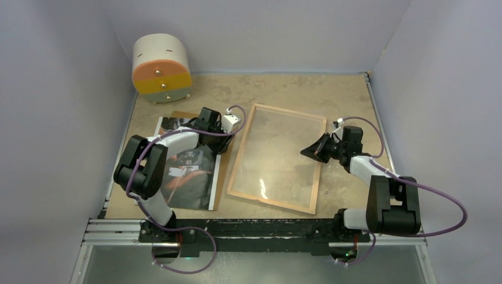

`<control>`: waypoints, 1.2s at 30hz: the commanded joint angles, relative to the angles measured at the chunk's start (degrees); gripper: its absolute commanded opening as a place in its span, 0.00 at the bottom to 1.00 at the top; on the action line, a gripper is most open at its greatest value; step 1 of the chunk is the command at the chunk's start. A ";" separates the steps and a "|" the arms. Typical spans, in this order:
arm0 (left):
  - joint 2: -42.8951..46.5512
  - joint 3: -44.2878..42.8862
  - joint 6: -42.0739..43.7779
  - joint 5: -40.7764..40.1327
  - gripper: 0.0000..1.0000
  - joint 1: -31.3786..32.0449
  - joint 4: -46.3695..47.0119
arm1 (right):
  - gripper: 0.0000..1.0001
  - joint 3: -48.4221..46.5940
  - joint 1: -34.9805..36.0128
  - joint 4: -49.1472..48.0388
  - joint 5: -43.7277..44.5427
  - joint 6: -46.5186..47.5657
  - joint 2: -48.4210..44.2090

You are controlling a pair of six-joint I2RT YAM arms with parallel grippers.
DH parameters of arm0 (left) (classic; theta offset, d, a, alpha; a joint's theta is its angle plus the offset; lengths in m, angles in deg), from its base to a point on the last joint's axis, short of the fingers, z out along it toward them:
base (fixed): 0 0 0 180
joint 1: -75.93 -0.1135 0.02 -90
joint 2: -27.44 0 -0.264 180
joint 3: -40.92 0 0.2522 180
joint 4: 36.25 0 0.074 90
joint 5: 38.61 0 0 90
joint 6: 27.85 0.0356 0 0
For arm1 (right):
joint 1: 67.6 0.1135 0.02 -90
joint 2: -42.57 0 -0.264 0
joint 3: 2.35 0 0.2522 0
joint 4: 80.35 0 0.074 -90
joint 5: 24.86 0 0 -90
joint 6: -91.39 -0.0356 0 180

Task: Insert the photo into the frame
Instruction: Place the photo frame item in the photo frame.

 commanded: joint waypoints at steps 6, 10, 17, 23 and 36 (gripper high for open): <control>-0.42 0.15 -0.15 1.05 0.40 1.30 1.99 | 0.00 1.19 -0.23 -6.85 -4.62 -2.33 0.64; -1.21 0.15 -0.42 0.55 0.40 2.86 2.58 | 0.00 1.64 -0.18 -7.48 -7.74 -3.00 0.87; -2.90 -0.40 -0.77 0.08 0.39 4.01 3.36 | 0.00 1.37 -0.22 -4.77 -11.27 -3.82 -0.16; -2.82 -0.51 -0.88 0.04 0.39 4.17 3.37 | 0.00 0.67 -0.20 -0.52 -10.91 -4.22 -0.36; -1.17 -0.18 -0.80 0.12 0.39 4.19 3.22 | 0.00 -0.88 -0.24 6.21 -8.46 -4.66 -2.22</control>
